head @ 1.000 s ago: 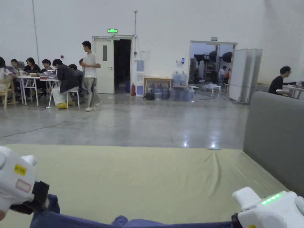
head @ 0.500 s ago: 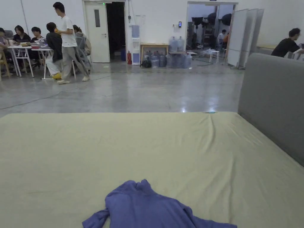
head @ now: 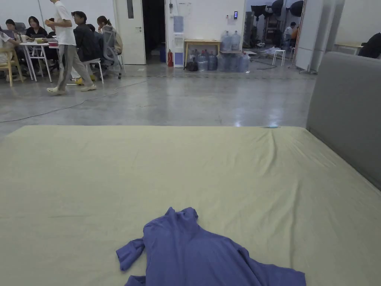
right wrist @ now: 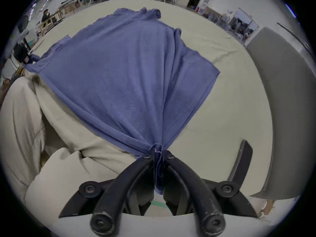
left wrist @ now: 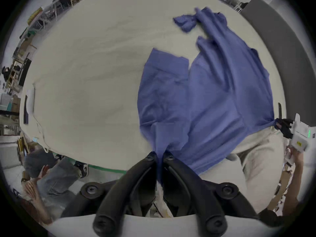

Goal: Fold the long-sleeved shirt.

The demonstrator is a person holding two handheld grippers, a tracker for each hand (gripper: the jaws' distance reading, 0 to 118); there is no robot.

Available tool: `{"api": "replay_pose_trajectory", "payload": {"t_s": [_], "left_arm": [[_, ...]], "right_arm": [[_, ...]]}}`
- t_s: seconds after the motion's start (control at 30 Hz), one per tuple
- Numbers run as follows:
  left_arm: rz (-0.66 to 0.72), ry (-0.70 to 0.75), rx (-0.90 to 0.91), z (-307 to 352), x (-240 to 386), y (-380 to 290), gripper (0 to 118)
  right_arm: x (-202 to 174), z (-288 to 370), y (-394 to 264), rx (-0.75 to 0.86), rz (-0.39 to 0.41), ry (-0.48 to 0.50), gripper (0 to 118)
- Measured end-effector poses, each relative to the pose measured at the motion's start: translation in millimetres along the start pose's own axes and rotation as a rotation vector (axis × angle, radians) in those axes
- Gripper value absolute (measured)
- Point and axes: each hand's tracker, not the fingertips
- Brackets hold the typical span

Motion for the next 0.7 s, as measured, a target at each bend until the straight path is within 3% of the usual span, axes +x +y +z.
{"api": "replay_pose_trajectory", "payload": {"t_s": [0.07,0.2,0.23,0.27,0.3,0.33,0.37,0.4,0.47,0.53,0.57,0.6,0.63,0.67,0.7], "left_arm": [[0.016,0.001,-0.024,-19.5,-2.2,3.4,0],[0.071,-0.005,-0.029,-36.6,-5.8,3.5,0],[0.091,-0.011,-0.028,-30.7,-6.8,3.5,0],[0.126,-0.021,0.003,-21.5,-7.8,2.4,11],[0.127,0.0,0.054,-7.1,-6.6,0.1,58],[0.102,0.012,0.097,6.1,-4.3,-2.1,97],[0.079,-0.001,0.171,22.6,-1.4,-6.2,118],[0.077,-0.028,0.277,42.3,3.2,-7.9,115],[0.078,-0.047,0.288,57.7,9.8,-7.3,115],[0.081,-0.07,0.268,58.0,22.4,-3.6,113],[0.062,-0.072,0.226,54.3,32.6,-1.7,97],[0.004,-0.064,0.214,51.2,44.9,-0.4,25],[-0.063,-0.045,0.21,45.7,58.2,3.7,0],[-0.104,-0.005,0.242,35.2,68.1,9.1,0],[-0.117,-0.053,0.211,32.0,77.0,16.7,0]], "right_arm": [[2.7,-9.1,-3.6,-0.004,-0.028,0.01,6],[15.3,-5.4,-2.3,-0.002,-0.097,0.035,28],[19.5,0.6,-1.0,-0.003,-0.103,0.03,28],[27.6,13.2,-1.5,0.011,-0.103,0.038,49],[35.1,29.1,-2.5,0.046,-0.105,0.049,77],[41.8,46.3,-3.3,0.09,-0.123,0.057,84],[48.1,64.3,-2.7,0.125,-0.147,0.051,84],[53.6,79.7,-2.5,0.162,-0.176,0.041,84],[59.3,98.8,-1.9,0.224,-0.264,0.052,84],[60.4,101.7,-0.8,0.252,-0.403,0.087,81],[58.9,98.0,-1.3,0.257,-0.477,0.134,69],[55.2,92.4,0.0,0.253,-0.531,0.171,20],[51.2,85.3,0.1,0.265,-0.573,0.207,0],[40.9,78.3,-3.1,0.271,-0.608,0.209,0],[31.8,72.1,-2.6,0.265,-0.6,0.236,0]]}}
